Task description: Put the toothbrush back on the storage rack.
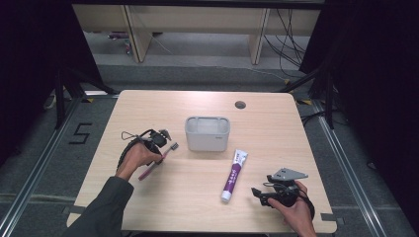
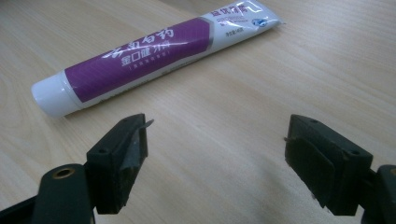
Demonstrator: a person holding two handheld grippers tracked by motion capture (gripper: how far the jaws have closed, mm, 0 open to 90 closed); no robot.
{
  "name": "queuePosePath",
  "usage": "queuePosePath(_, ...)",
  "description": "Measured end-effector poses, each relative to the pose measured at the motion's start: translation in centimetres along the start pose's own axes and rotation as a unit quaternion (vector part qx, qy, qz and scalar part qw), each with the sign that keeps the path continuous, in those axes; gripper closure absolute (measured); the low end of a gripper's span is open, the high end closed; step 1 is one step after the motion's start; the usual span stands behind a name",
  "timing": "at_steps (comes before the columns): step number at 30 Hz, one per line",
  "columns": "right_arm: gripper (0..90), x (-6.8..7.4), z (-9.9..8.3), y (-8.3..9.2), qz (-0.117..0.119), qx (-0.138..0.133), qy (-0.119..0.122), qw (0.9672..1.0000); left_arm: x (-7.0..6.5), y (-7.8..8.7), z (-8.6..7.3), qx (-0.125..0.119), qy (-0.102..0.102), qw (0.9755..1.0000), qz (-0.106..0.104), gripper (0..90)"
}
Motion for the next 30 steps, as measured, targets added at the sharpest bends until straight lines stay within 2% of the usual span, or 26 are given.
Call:
queuePosePath(3, 22.2, 0.0, 0.0, 0.0, 0.000, 0.000, 0.000, 1.0000, 0.0, 0.0, 0.0, -0.003, -0.007, 1.0000, 0.006, 81.7)
queuePosePath(5, 22.2, 0.0, 0.0, 0.0, 0.000, 0.000, 0.000, 1.0000, 0.0, 0.0, -0.1, -0.001, -0.011, 0.9999, 0.002, 81.7)
queuePosePath(7, 22.2, 0.0, 0.0, 0.0, 0.003, 0.002, -0.001, 1.0000, 0.4, 0.2, -0.1, -0.002, -0.025, 0.9996, 0.015, 81.7)
queuePosePath(8, 22.2, -0.1, 0.0, 0.1, -0.001, 0.001, 0.002, 1.0000, 0.3, 0.3, -0.3, -0.005, -0.014, 0.9999, 0.008, 81.8)
queuePosePath(9, 22.2, 0.0, 0.0, 0.0, 0.005, 0.002, -0.003, 1.0000, 0.6, 0.3, -0.3, -0.014, -0.025, 0.9995, 0.015, 82.0)
queuePosePath(11, 22.2, 0.0, 0.0, 0.0, 0.005, 0.002, -0.004, 1.0000, 0.7, 0.8, -0.4, -0.020, -0.023, 0.9995, 0.014, 82.3)
queuePosePath(12, 22.2, 0.0, 0.0, 0.0, 0.005, 0.003, -0.004, 1.0000, 0.8, 1.0, -0.5, -0.032, -0.022, 0.9991, 0.014, 82.3)
queuePosePath(15, 22.2, 0.0, 0.0, 0.0, 0.004, 0.002, -0.004, 1.0000, 1.2, 1.7, -0.8, -0.037, -0.020, 0.9990, 0.016, 82.5)
queuePosePath(17, 22.2, 0.1, 0.0, 0.0, 0.012, 0.004, -0.007, 0.9999, 1.5, 2.1, -0.9, -0.049, -0.020, 0.9985, 0.013, 82.6)
queuePosePath(19, 22.2, 0.1, 0.0, 0.0, 0.011, 0.005, -0.007, 0.9999, 1.6, 2.6, -1.1, -0.069, -0.011, 0.9975, 0.007, 82.6)
queuePosePath(20, 22.2, 0.0, 0.0, 0.0, 0.011, 0.005, -0.007, 0.9999, 1.7, 3.0, -1.1, -0.076, -0.015, 0.9970, 0.007, 82.7)
queuePosePath(21, 22.2, -0.1, 0.0, 0.1, 0.000, 0.002, -0.002, 1.0000, 1.8, 3.1, -1.2, -0.085, -0.013, 0.9963, 0.007, 82.7)
queuePosePath(22, 22.2, -0.1, 0.0, 0.1, 0.000, 0.002, -0.002, 1.0000, 1.8, 3.5, -1.2, -0.098, -0.008, 0.9952, -0.001, 82.7)
queuePosePath(25, 22.2, -0.1, 0.0, 0.1, 0.000, 0.002, -0.002, 1.0000, 1.9, 4.3, -1.4, -0.122, -0.006, 0.9925, -0.002, 82.7)
queuePosePath(26, 22.2, 0.2, -0.1, 0.1, 0.011, 0.008, -0.018, 0.9997, 1.9, 4.7, -1.5, -0.135, -0.004, 0.9908, -0.003, 82.7)
queuePosePath(30, 22.2, 0.0, -0.1, 0.1, 0.006, 0.005, -0.012, 0.9999, 2.0, 5.9, -1.6, -0.165, 0.000, 0.9863, -0.008, 82.7)
Point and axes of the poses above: each handheld gripper's, and its own axes: y roughly backward along the jaws, z roughly out of its top, x roughly to its left, the point moved 4 cm from there along -y, roughly forward along the jaws, and after that the axes turned 15 degrees about x, right-handed, at the moved point
